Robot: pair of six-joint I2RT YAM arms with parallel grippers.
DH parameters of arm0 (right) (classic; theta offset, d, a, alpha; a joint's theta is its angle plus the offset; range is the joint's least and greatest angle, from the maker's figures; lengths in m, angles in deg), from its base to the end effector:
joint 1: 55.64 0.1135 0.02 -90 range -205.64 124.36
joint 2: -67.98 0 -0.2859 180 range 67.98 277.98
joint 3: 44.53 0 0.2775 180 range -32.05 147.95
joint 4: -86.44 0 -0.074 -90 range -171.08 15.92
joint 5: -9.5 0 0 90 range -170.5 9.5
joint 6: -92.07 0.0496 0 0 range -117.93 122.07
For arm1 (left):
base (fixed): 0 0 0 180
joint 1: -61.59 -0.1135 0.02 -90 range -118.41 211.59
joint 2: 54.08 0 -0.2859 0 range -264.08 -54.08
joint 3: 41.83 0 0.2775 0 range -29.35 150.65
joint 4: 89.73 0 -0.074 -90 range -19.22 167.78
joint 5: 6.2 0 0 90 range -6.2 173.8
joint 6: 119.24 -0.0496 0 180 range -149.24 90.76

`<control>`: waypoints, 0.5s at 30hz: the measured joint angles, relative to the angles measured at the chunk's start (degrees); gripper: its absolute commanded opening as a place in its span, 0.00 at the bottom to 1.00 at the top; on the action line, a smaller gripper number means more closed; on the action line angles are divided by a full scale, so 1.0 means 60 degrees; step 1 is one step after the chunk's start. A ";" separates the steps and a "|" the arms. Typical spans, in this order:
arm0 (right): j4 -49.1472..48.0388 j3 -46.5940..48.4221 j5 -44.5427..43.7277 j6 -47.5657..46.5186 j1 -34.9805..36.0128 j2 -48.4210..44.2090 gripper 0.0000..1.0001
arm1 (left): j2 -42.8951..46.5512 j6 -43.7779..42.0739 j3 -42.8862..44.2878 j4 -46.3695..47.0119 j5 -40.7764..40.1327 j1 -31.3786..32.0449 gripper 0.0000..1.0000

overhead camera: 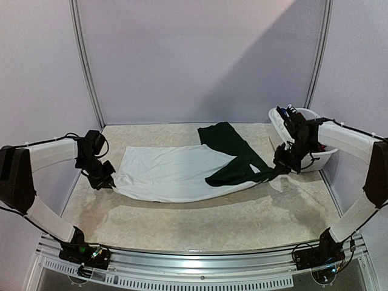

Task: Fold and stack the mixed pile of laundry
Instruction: Adjust the 1/3-folded T-shirt at the center of the board.

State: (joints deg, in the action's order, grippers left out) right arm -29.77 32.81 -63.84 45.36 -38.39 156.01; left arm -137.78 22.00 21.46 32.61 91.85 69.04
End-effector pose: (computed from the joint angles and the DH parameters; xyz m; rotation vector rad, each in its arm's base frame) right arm 0.2970 0.1071 0.2307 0.6172 2.9348 0.5851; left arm 0.2709 -0.0424 0.1804 -1.1020 2.8013 -0.3388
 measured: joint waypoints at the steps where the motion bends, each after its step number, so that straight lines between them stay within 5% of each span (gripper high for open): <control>1: 0.0266 0.0572 -0.0004 -0.0025 0.0000 0.0178 0.00 | -0.0109 0.0007 0.0284 -0.0131 0.0051 0.0000 0.00; 9: 0.1650 0.6022 -0.0124 -0.0597 0.0004 0.1439 0.00 | -0.0441 -0.0058 0.4011 -0.1122 0.0106 -0.0004 0.00; 12: 0.1625 0.5348 -0.0175 -0.0659 0.0004 0.0914 0.00 | 0.0095 -0.0087 0.4047 -0.1239 0.0076 -0.0004 0.00; 15: 0.1435 0.2677 -0.0164 -0.0579 0.0004 -0.0197 0.00 | 0.1217 -0.0076 0.2601 -0.1286 0.0026 -0.0004 0.00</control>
State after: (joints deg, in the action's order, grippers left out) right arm -21.16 48.88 -64.82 41.89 -38.36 154.83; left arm -130.48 21.54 37.06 24.90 92.00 69.01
